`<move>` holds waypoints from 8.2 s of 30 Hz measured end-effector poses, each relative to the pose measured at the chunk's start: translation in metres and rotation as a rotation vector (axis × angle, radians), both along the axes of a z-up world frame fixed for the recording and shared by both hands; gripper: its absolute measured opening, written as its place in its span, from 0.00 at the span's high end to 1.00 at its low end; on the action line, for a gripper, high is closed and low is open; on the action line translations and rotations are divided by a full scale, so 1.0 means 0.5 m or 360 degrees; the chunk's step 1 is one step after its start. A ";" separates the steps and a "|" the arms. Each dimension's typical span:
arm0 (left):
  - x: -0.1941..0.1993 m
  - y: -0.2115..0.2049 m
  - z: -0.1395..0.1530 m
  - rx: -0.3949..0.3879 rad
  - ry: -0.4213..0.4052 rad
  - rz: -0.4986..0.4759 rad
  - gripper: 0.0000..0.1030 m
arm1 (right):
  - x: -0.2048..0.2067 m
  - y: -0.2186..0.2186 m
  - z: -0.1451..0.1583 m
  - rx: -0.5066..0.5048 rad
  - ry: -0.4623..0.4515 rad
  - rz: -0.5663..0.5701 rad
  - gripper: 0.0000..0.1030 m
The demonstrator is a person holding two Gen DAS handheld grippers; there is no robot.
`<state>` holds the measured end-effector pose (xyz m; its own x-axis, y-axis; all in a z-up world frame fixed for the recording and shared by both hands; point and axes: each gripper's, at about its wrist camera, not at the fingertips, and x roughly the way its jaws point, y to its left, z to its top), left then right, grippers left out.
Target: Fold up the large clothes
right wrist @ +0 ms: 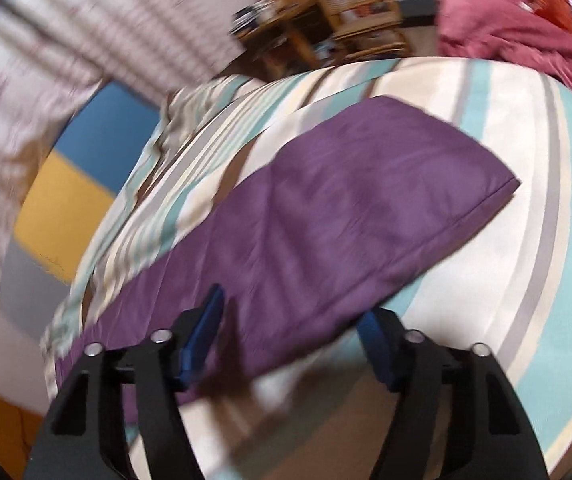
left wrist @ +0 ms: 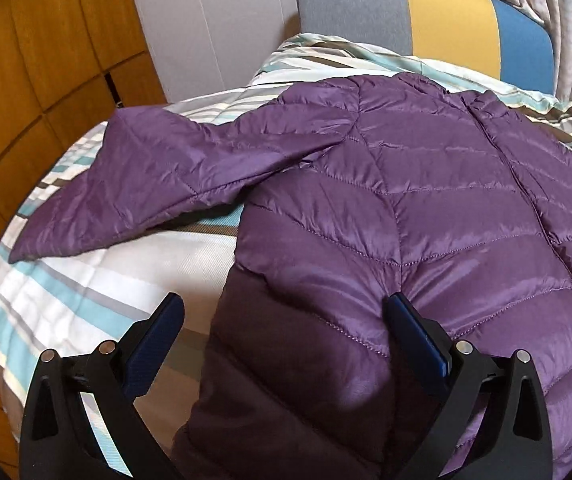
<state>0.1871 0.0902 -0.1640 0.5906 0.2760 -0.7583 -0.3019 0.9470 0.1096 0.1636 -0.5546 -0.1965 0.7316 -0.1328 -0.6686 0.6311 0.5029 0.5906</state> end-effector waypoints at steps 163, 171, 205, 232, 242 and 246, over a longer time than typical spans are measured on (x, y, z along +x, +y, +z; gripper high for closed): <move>-0.118 0.684 -0.050 -0.1138 -0.0760 0.1307 0.51 | 0.290 0.551 0.012 -0.1026 0.0399 0.0876 0.24; -0.196 0.674 -0.016 -0.1091 -0.0890 0.1360 0.92 | 0.290 0.546 0.013 -0.1004 0.0394 0.0875 0.24; 0.177 -0.111 0.122 -0.0125 -0.0673 -0.0244 0.92 | 0.288 0.541 0.012 -0.0934 0.0369 0.0882 0.23; 0.151 -0.198 0.092 -0.0147 -0.0438 -0.0688 0.10 | 0.258 0.529 0.048 -0.0863 0.0169 0.0892 0.23; 0.243 0.067 0.040 -0.0328 -0.0267 -0.0009 0.19 | 0.297 0.776 0.184 -0.1006 -0.0204 0.1470 0.29; 0.287 0.072 -0.006 -0.0215 -0.0124 -0.0018 0.22 | 0.373 0.847 0.137 -0.0988 -0.0088 0.1578 0.42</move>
